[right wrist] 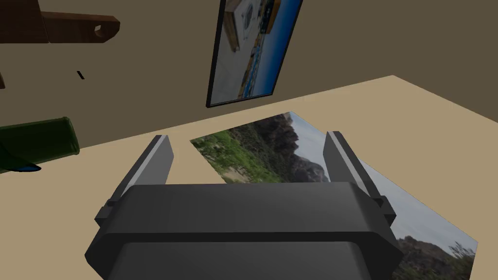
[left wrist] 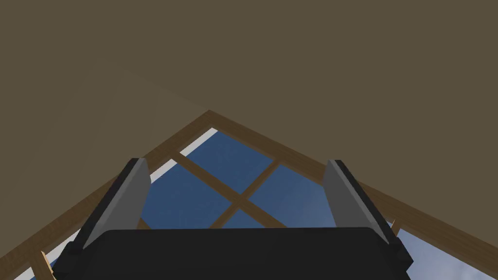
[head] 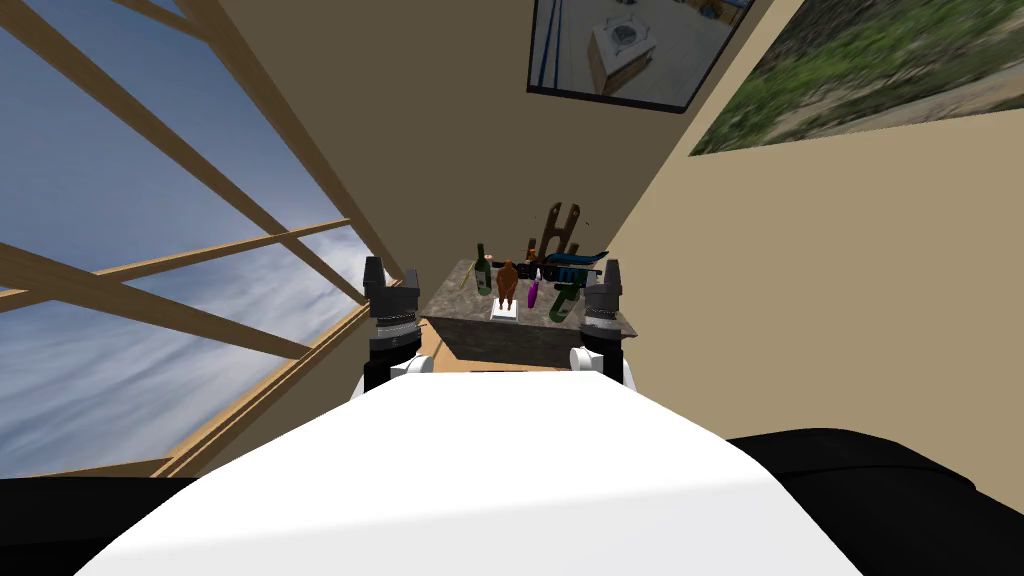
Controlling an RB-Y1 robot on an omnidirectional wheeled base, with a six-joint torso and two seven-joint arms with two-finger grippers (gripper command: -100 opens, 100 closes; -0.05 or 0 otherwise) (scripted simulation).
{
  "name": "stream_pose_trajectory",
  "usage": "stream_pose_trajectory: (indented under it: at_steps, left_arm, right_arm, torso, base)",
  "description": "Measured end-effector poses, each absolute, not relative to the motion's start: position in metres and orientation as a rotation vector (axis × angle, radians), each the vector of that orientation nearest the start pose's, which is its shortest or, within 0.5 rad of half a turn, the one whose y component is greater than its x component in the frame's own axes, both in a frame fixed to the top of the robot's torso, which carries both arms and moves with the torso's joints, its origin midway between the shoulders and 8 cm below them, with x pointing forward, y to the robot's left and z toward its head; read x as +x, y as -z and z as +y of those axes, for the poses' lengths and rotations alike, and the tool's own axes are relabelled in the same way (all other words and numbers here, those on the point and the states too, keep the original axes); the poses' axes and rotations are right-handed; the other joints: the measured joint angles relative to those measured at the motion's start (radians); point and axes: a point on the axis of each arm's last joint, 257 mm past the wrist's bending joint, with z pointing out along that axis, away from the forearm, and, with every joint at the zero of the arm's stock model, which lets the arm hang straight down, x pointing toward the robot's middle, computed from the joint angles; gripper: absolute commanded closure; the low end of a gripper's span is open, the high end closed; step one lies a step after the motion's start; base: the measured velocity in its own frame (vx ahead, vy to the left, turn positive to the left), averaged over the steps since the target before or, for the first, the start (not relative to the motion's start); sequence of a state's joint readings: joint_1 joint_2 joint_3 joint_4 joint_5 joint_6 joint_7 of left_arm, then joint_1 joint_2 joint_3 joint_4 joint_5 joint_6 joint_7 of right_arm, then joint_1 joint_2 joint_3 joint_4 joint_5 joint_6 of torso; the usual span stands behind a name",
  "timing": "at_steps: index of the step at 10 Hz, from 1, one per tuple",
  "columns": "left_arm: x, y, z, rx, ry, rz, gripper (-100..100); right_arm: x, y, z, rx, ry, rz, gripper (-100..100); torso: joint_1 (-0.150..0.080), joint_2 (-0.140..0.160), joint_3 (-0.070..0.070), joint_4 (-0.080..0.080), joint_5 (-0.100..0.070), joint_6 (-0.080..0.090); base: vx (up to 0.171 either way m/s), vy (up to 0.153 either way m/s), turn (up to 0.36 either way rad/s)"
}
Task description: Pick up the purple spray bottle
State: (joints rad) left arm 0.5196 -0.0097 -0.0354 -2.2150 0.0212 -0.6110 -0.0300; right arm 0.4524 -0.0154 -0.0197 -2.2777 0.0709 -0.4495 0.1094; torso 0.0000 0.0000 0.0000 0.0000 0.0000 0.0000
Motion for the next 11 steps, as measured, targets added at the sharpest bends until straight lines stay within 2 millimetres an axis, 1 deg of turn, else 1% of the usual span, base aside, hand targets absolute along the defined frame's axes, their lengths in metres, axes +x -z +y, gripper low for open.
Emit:
stream_pose_trajectory:
  at_steps: [3, 5, 7, 8, 11]
  left_arm:
    - [0.337, -0.010, 0.273, -0.650, 1.321, 0.576, 0]
    - [0.337, -0.010, 0.273, -0.649, 1.321, 0.576, 0]
    - [0.337, -0.010, 0.273, -0.650, 1.321, 0.576, 0]
    - [0.337, -0.010, 0.273, -0.650, 1.321, 0.576, 0]
    - [0.337, -0.010, 0.273, -0.650, 1.321, 0.576, 0]
  right_arm:
    - [0.360, -0.022, -0.271, 0.515, -1.111, 0.750, -100]
    - [0.363, -0.010, -0.273, 0.478, -1.054, 0.806, -100]
    - [0.369, 0.002, -0.278, 0.455, -0.998, 0.853, -100]
    - [0.371, 0.009, -0.281, 0.447, -0.967, 0.879, -100]
    - [0.384, 0.043, -0.305, 0.428, -0.817, 1.005, -100]
  torso:
    - [0.001, 0.006, 0.003, 0.001, 0.000, 0.000]
    - [0.001, 0.010, 0.006, 0.002, 0.000, 0.000]
    - [0.002, 0.007, 0.004, 0.002, 0.001, 0.000]
    - [0.002, 0.006, 0.004, 0.002, 0.000, 0.000]
    - [0.006, 0.005, 0.003, 0.001, 0.001, 0.000]
  base:
    - [-0.106, 0.024, 0.019]
    - [-0.143, 0.034, 0.041]
    - [-0.092, 0.038, 0.045]
    - [-0.103, 0.053, 0.104]
    - [-0.069, 0.096, 0.075]
